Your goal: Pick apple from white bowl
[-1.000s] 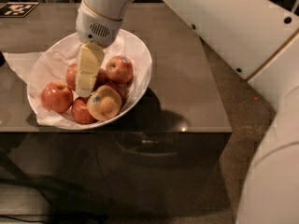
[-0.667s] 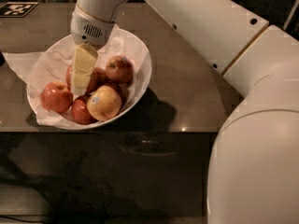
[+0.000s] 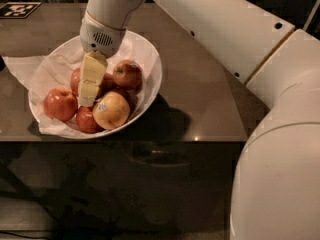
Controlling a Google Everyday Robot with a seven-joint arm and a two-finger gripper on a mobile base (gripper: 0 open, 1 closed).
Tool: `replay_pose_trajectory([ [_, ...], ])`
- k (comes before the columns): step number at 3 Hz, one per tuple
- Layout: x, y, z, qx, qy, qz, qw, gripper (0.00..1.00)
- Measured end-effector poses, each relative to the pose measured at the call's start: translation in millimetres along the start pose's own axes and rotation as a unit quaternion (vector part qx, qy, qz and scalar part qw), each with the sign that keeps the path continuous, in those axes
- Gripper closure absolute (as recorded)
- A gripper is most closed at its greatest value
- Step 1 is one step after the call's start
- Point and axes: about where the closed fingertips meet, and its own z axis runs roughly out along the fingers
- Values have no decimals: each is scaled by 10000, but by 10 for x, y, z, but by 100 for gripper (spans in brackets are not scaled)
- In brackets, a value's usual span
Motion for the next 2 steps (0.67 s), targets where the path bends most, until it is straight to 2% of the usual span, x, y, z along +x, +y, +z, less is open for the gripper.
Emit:
replay_pose_trajectory([
  [1,2,0,8,-3,2,1,10000,19],
  [2,2,0,8,-3,2,1,10000,42],
])
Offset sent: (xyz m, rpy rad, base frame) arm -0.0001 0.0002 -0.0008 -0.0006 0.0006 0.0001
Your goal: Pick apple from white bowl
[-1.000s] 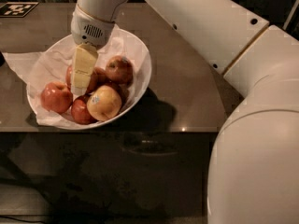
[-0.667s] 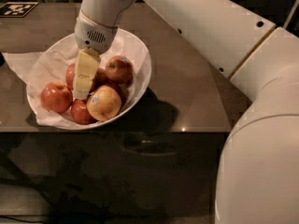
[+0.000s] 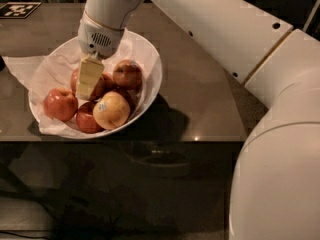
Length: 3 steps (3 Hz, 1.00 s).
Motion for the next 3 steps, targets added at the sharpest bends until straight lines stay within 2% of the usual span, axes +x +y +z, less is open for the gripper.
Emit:
replay_pose_trajectory([
  [2,-2,-1,1,0,-2,-2,10000,89],
  [3,-8,-2,2,2,-7,-6,10000,100],
])
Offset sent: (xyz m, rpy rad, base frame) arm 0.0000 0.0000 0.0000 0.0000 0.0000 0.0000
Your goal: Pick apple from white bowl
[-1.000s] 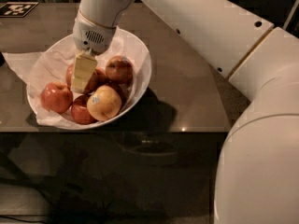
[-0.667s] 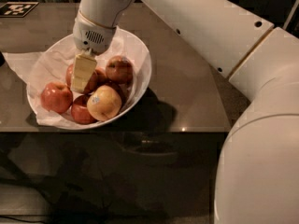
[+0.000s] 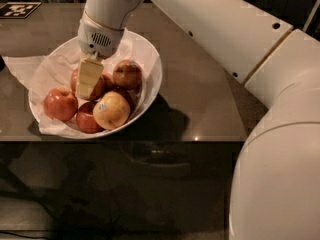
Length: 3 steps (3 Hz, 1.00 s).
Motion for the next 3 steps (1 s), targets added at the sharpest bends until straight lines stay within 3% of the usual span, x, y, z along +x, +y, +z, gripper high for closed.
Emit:
replay_pose_trajectory([
  [3,-308,-40,-554,320,-27,399,9987,100],
])
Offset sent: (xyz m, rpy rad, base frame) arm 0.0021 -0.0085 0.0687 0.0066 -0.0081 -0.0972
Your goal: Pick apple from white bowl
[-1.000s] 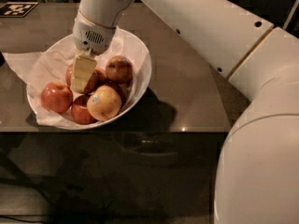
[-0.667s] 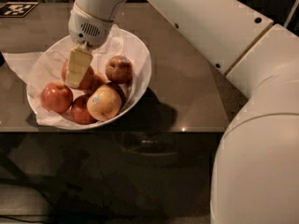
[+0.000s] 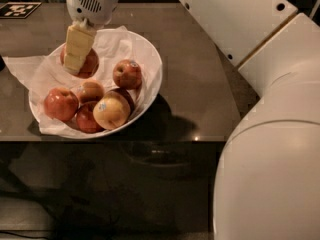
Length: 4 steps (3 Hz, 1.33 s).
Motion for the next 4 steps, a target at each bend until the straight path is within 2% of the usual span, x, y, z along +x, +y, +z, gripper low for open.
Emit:
replay_pose_trajectory([
  [1,-133,-4,-271,233,-4,20,9997,100],
  [3,-418,136,-894,751,-118,-136,9970,100],
  [4,-498,81,-881,838,-256,-152,9960,100],
])
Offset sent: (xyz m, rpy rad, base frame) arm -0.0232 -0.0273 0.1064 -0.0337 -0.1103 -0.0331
